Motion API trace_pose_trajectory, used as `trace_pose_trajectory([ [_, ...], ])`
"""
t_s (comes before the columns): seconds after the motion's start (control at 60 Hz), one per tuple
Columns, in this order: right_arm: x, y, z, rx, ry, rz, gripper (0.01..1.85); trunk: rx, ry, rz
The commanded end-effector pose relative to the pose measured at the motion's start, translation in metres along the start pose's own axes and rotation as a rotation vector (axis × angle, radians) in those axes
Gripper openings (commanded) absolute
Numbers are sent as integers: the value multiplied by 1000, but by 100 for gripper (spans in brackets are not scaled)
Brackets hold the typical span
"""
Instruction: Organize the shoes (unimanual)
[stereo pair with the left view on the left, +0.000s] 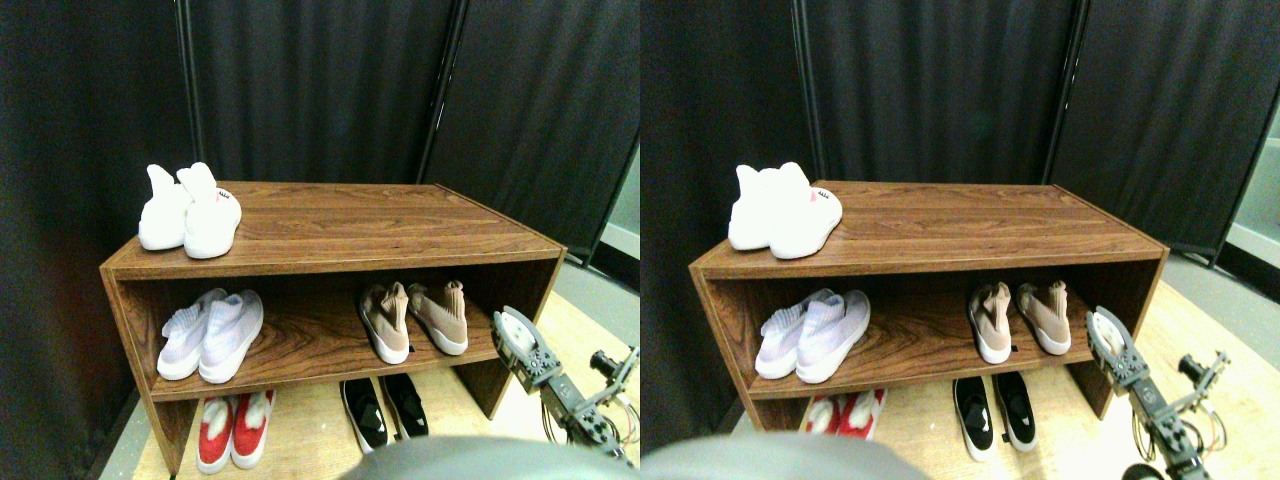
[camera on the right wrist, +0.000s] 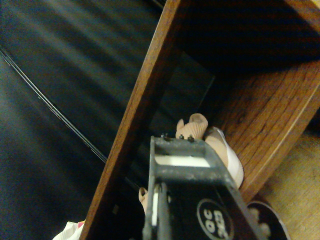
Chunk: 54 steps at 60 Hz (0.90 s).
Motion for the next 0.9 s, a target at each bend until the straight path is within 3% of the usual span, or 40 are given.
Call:
trace_pose_trajectory([
  [0.017,15,-3,6,14,-11,21,6,-10,-13,-5],
  [0.283,38,-22,16,71,-79,-56,6,-11,-11,4],
  [0.483,43,-29,20,64,-123,-87,6,-10,-4,10],
  [0.9,74,-64,24,52,-214,-202,6,-25,0,29],
])
